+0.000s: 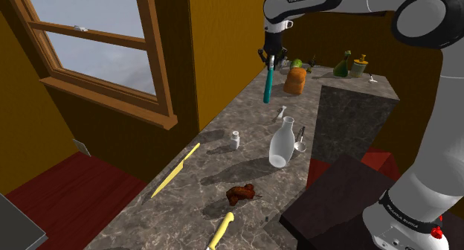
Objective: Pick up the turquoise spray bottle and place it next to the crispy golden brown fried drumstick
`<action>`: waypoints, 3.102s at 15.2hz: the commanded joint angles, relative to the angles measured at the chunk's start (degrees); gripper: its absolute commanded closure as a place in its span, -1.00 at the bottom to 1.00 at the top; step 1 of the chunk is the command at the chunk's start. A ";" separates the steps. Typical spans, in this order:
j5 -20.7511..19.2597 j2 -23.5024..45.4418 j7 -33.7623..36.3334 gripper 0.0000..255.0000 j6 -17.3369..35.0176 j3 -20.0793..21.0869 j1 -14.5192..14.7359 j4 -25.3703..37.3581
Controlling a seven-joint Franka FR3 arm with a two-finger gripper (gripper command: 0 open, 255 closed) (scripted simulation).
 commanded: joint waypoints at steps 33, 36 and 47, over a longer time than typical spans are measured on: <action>1.07 -13.52 4.08 1.00 -15.40 2.18 3.84 1.30; 1.84 -19.41 6.48 1.00 -14.18 3.24 4.93 -6.05; 6.02 -36.77 15.85 1.00 -13.96 8.36 9.55 -24.26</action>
